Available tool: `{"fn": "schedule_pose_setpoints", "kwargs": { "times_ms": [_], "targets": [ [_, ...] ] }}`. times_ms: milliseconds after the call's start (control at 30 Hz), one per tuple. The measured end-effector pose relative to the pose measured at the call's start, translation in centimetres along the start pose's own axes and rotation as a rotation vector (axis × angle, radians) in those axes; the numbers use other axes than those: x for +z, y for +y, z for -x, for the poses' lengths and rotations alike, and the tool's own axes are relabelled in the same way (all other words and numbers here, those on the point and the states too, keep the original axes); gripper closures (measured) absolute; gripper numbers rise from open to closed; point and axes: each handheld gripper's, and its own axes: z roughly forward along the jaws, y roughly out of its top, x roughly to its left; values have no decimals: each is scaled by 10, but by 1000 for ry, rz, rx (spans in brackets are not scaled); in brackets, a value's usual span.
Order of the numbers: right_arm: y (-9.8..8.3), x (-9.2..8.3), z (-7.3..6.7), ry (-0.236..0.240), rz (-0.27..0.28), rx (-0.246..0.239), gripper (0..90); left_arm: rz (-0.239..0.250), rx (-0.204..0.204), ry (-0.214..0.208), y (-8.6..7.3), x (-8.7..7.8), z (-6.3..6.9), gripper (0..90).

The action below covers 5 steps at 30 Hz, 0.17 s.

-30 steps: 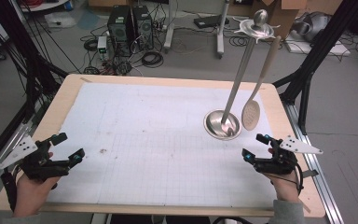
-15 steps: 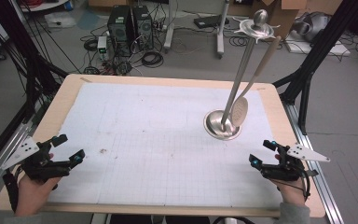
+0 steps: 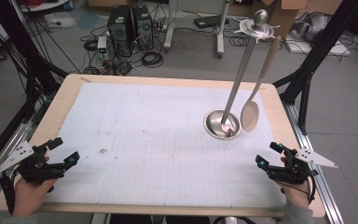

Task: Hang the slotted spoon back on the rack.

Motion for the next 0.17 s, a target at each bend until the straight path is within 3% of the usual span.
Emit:
{"fn": "schedule_pose_setpoints", "kwargs": {
  "times_ms": [167],
  "targets": [
    [2,1,-3,11,4,-4,104,-3,3,5,1,4,0,18]
  ]
}}
